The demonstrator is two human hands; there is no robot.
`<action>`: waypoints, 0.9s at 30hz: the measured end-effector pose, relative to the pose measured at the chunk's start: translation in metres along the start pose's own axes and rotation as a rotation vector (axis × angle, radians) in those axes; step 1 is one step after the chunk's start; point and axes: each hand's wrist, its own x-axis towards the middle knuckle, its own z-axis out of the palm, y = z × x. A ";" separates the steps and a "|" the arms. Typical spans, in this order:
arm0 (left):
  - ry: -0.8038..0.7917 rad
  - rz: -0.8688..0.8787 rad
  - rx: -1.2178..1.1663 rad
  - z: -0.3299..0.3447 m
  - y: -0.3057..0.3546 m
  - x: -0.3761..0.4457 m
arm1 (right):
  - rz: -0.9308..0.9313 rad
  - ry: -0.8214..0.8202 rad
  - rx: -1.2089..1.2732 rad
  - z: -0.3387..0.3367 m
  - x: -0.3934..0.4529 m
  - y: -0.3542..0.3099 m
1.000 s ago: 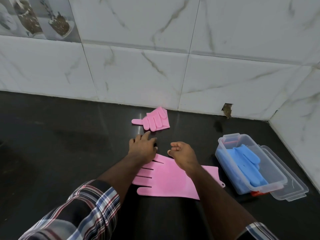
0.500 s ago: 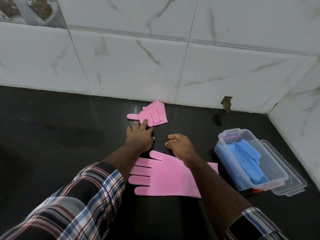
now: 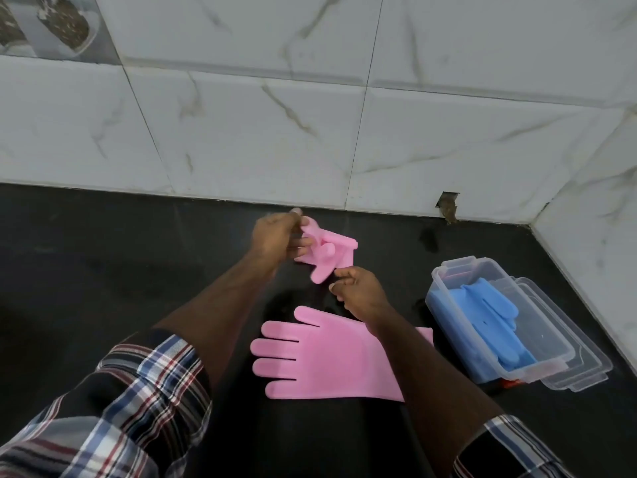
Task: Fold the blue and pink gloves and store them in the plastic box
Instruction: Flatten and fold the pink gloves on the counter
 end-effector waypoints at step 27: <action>-0.161 -0.260 -0.241 0.011 0.020 -0.033 | -0.402 -0.075 -0.279 -0.025 -0.025 -0.019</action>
